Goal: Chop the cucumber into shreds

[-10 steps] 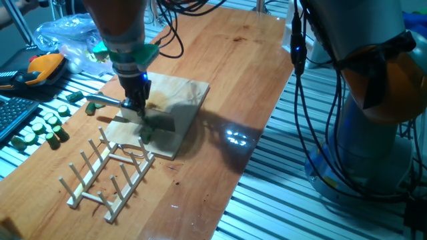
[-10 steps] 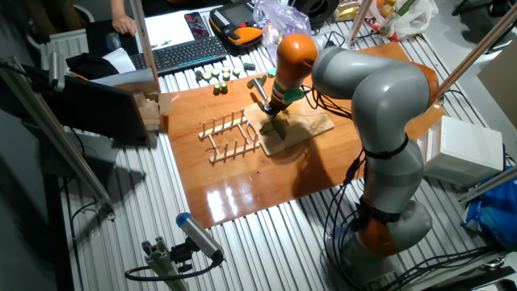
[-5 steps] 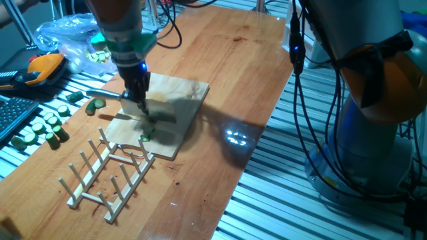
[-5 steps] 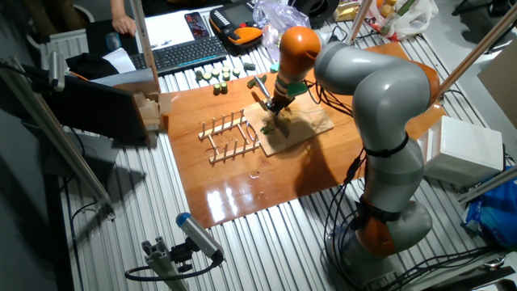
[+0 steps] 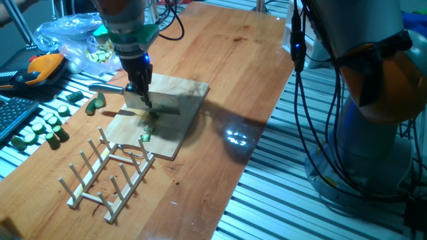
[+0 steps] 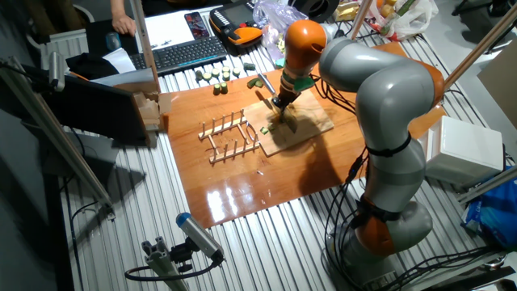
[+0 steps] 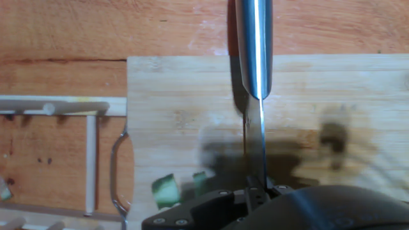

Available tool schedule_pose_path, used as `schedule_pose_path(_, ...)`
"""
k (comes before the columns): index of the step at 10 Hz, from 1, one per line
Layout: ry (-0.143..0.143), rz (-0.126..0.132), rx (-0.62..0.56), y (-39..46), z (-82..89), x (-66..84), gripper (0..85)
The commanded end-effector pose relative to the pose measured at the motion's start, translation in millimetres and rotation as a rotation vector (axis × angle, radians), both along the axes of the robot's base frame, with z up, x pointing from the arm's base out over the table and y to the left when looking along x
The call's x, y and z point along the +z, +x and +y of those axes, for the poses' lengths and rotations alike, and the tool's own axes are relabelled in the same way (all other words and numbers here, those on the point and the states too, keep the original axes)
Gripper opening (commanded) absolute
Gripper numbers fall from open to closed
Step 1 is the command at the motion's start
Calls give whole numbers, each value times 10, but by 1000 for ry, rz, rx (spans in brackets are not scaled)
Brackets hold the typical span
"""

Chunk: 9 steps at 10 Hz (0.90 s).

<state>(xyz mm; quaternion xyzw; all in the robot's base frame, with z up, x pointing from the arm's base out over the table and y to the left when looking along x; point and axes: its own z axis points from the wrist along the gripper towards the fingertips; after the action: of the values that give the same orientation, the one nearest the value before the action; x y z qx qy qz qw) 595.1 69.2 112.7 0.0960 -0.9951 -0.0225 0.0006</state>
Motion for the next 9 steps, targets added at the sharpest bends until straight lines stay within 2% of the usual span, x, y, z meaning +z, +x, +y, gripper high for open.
schedule_pose_path(1,0,-5,6,18,-26,-13,0)
schedule_pose_path(3,3,-7,18,47,-88,-17,0)
schedule_pose_path(6,14,10,19,43,-76,47,0)
schedule_pose_path(7,11,24,12,78,-27,115,0)
schedule_pose_path(9,0,26,12,108,-19,137,0)
